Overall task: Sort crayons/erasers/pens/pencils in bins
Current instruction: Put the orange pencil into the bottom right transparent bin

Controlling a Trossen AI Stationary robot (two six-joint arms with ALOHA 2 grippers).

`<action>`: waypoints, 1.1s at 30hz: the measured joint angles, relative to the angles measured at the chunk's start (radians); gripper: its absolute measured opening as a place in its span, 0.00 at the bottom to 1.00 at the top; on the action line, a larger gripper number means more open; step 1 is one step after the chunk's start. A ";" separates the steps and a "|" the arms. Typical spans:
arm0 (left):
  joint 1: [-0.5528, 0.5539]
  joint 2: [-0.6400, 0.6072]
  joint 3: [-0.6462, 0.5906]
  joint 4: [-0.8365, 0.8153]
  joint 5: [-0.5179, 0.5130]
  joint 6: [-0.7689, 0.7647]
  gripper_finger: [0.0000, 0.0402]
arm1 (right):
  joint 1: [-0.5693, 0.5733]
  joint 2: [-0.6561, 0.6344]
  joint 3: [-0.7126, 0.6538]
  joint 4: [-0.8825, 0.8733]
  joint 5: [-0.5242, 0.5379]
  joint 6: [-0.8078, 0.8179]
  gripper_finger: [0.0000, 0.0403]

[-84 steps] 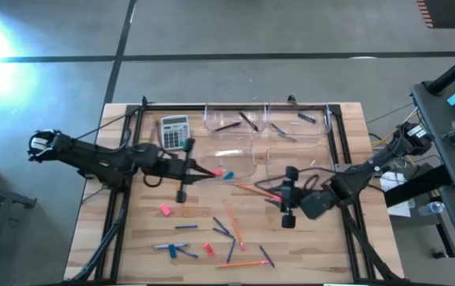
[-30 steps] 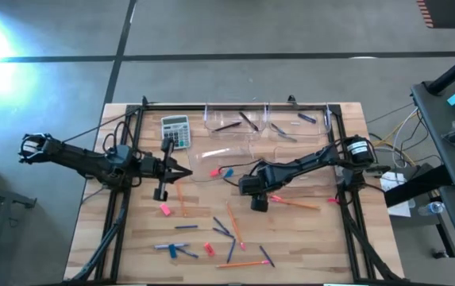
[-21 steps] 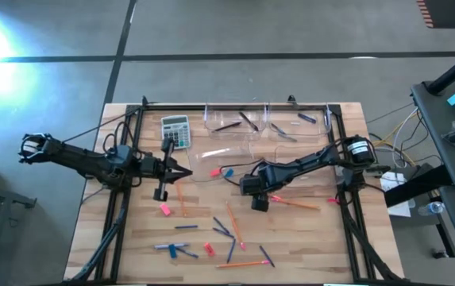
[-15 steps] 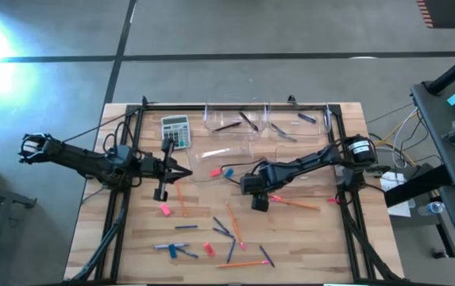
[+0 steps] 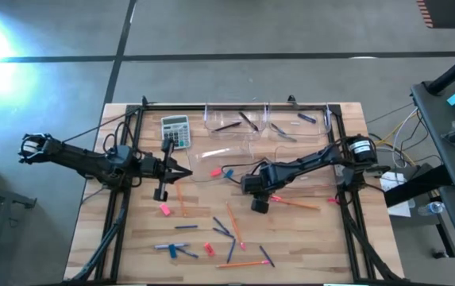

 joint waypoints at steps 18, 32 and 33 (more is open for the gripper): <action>0.000 0.000 -0.006 -0.003 0.000 0.000 0.00 | 0.051 -0.043 0.046 -0.009 0.005 -0.012 0.05; 0.000 0.000 -0.007 -0.002 0.000 0.000 0.00 | 0.105 -0.241 0.106 0.067 0.098 -0.106 0.04; 0.000 0.000 -0.008 -0.002 0.000 -0.001 0.00 | 0.106 -0.270 0.106 0.047 0.122 -0.110 0.04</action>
